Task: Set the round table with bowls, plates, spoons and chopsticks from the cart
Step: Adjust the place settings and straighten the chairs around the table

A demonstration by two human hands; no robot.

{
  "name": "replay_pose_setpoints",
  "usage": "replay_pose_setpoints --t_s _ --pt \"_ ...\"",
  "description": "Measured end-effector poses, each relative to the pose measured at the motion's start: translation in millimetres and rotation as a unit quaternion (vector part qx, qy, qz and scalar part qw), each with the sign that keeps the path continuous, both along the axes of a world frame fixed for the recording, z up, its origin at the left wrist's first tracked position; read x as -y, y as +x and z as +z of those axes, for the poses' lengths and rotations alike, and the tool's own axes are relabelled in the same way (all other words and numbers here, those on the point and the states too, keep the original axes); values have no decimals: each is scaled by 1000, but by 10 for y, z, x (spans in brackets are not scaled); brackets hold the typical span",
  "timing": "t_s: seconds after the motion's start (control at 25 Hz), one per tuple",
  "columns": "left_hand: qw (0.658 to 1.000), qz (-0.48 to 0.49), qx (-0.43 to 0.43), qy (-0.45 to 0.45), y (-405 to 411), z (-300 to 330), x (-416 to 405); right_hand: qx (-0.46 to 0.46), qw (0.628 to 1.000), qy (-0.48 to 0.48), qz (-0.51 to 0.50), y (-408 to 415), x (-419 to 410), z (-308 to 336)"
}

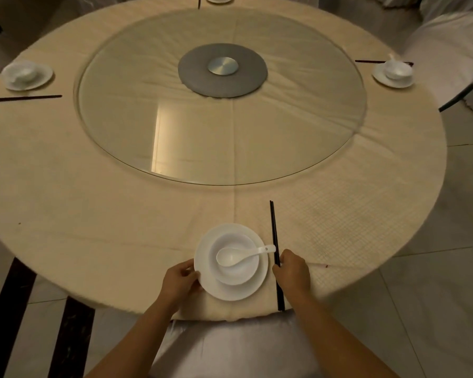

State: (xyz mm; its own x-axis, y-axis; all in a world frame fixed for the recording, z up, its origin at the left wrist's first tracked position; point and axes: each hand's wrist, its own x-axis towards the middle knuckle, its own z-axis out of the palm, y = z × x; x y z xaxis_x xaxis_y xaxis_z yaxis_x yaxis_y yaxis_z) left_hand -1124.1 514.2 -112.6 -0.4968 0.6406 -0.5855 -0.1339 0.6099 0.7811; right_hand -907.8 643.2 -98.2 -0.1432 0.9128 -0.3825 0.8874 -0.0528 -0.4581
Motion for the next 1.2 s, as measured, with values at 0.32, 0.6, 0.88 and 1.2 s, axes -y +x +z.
replay_pose_setpoints --t_s 0.32,0.6,0.88,1.2 --pt "1000 -12 3 -5 -7 -18 31 -5 1000 -11 -22 34 62 -16" --pt "999 -27 -15 -23 -39 -13 34 -4 1000 -5 -21 42 62 -50" --pt "954 -151 -237 -100 -245 385 -260 -5 999 2 -44 264 -71 167" --pt "898 -275 -332 86 589 1457 -1347 -77 993 52 -73 907 -673 1052"
